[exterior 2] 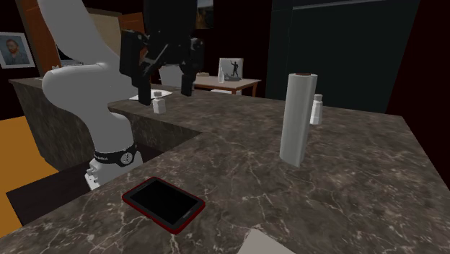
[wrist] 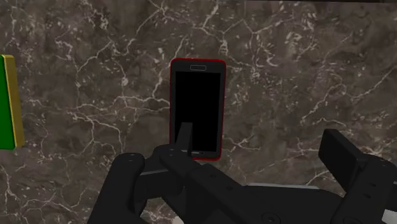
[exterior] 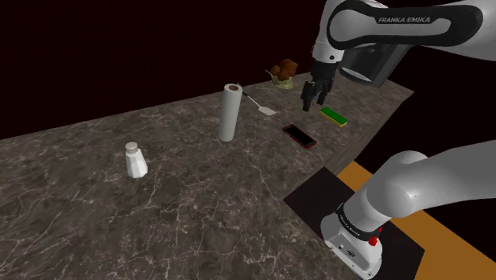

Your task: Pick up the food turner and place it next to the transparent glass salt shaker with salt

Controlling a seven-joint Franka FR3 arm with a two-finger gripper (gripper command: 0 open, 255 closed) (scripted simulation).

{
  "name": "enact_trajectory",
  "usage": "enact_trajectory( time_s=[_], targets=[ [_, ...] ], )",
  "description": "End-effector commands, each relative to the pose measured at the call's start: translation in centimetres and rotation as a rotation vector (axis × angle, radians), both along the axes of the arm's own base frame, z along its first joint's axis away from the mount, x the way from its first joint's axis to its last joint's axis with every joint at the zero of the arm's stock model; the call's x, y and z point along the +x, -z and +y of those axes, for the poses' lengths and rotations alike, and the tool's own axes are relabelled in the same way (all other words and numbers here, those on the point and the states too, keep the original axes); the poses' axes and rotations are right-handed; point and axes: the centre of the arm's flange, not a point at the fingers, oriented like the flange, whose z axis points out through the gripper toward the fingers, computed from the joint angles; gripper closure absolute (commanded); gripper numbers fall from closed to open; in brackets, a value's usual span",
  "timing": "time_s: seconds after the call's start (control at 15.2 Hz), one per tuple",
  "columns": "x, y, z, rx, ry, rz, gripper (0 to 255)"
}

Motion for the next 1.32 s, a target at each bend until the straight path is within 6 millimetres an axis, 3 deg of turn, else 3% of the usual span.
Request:
enact_trajectory(
  time_s=[0.0, 1.25],
  targets=[
    [2.1, 1.5, -0.5, 0.002, 0.001, -0.019, 0],
    [22.8, 10.2, -3.8, 0.028, 0.005, -0.183, 0]
  ],
)
